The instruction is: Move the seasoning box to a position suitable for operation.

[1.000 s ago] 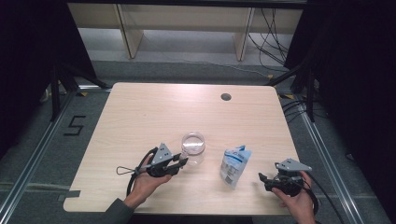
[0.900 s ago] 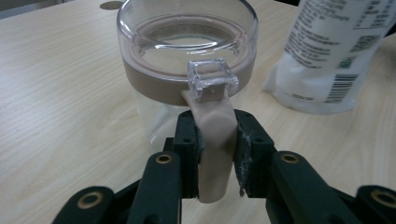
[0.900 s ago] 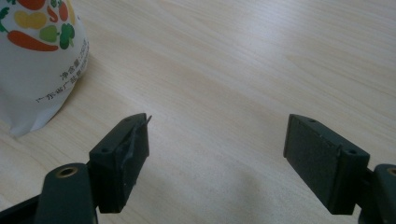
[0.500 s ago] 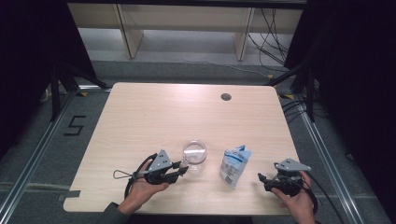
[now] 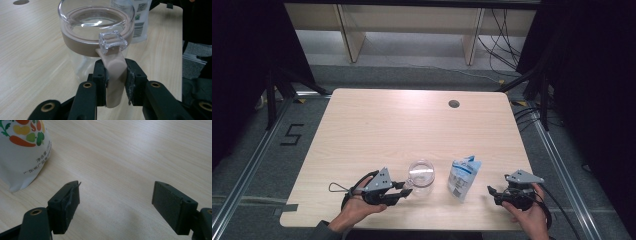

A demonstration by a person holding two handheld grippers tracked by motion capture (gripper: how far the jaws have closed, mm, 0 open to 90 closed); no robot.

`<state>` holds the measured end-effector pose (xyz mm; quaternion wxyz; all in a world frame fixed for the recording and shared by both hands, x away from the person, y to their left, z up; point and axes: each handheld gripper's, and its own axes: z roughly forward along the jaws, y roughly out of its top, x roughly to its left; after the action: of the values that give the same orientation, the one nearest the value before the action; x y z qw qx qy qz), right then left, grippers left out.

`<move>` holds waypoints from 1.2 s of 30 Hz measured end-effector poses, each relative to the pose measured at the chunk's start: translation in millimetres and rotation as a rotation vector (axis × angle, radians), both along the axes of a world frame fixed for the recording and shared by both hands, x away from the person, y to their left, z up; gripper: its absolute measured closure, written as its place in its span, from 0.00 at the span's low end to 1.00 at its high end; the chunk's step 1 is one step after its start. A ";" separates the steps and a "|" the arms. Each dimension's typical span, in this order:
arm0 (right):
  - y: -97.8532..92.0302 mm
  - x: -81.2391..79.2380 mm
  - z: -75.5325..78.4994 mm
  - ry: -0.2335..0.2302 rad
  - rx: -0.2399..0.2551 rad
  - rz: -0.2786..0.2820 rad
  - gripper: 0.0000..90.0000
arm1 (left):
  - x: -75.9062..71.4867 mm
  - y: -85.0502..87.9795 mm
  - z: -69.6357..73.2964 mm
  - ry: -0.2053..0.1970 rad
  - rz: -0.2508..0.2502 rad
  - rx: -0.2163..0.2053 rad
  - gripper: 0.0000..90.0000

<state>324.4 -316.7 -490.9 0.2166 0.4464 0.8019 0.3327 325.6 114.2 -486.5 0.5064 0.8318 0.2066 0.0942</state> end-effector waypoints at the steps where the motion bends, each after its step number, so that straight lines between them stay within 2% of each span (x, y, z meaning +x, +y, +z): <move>1: 0.0 0.0 -0.1 -0.001 0.000 -0.002 0.26 | -1.0 -0.3 -0.3 -0.001 -0.013 -0.005 0.80; 2: 0.5 0.0 -0.2 -0.002 0.007 -0.007 0.26 | -1.6 -0.1 -0.2 -0.002 -0.033 -0.005 0.80; 3: 0.5 0.0 -0.2 -0.002 0.007 -0.007 0.26 | -3.2 -0.7 -0.2 -0.002 -0.031 -0.003 0.80; 4: -0.7 1.8 -0.8 -0.031 -0.014 0.010 0.26 | -3.8 -1.4 -0.3 -0.003 -0.037 -0.004 0.80; 6: -0.1 2.5 -1.6 -0.031 -0.004 0.017 0.26 | -3.6 -1.7 0.5 -0.012 -0.053 0.010 0.80; 7: 0.1 1.8 -1.1 -0.029 -0.011 0.013 0.26 | -4.9 -2.3 0.1 0.003 -0.047 -0.002 0.80; 8: 0.5 0.3 -0.7 -0.017 -0.014 0.004 0.26 | -3.2 -0.9 0.2 -0.007 -0.062 0.001 0.80; 10: 0.6 1.1 -0.4 -0.022 -0.007 0.005 0.26 | -2.9 -0.5 0.3 -0.007 -0.063 0.002 0.80; 11: 0.0 2.1 -1.0 -0.019 0.002 0.019 0.26 | -3.3 -0.2 0.1 0.000 -0.053 -0.001 0.80; 12: -0.6 2.7 -2.1 -0.035 -0.012 0.025 0.26 | -2.5 0.9 0.3 -0.004 -0.050 0.008 0.80; 13: -0.3 2.2 -1.8 -0.038 -0.016 0.022 0.26 | -2.1 1.2 0.0 0.002 -0.051 -0.003 0.79; 14: 1.1 0.8 0.4 -0.027 0.002 -0.004 0.26 | -1.2 2.8 -0.5 -0.008 -0.032 -0.004 0.79; 16: 1.1 0.8 0.5 -0.027 0.003 -0.004 0.26 | -0.9 3.8 -0.4 -0.005 -0.021 -0.003 0.79; 18: 0.5 0.7 0.0 -0.021 -0.004 0.000 0.26 | 1.2 6.2 -0.1 -0.020 -0.005 0.004 0.78; 19: -0.8 2.6 -1.5 -0.042 -0.015 0.027 0.26 | 2.0 7.6 0.0 -0.020 0.005 0.008 0.78; 20: 0.1 2.0 -0.9 -0.024 -0.006 0.016 0.26 | 3.7 9.5 -0.6 -0.025 0.030 0.001 0.77; 22: 1.3 0.9 -0.2 -0.023 0.001 -0.001 0.26 | 4.3 10.5 -1.1 -0.028 0.041 -0.002 0.77; 25: 1.3 1.0 0.1 -0.026 0.000 -0.001 0.26 | 5.1 11.8 -1.7 -0.042 0.053 -0.004 0.80; 26: -0.1 2.2 -0.7 -0.030 -0.008 0.017 0.26 | 5.5 12.8 -1.2 -0.050 0.061 0.012 0.80; 27: -0.1 2.2 -0.7 -0.030 -0.008 0.017 0.26 | 5.0 12.3 -1.5 -0.039 0.068 0.000 0.80; 32: 0.6 1.9 -0.8 -0.034 -0.011 0.012 0.26 | 4.7 12.9 -1.4 -0.051 0.072 0.006 0.80; 33: 1.7 1.1 -0.3 -0.023 -0.001 0.002 0.26 | 5.6 13.5 -1.4 -0.061 0.050 0.007 0.80; 36: 0.5 1.9 -0.9 -0.034 -0.008 0.011 0.26 | 5.8 13.9 -1.7 -0.049 0.050 0.000 0.81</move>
<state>326.3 -316.1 -491.8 0.2301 0.4353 0.8021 0.3380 331.4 128.1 -488.1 0.5090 0.8237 0.2151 0.1271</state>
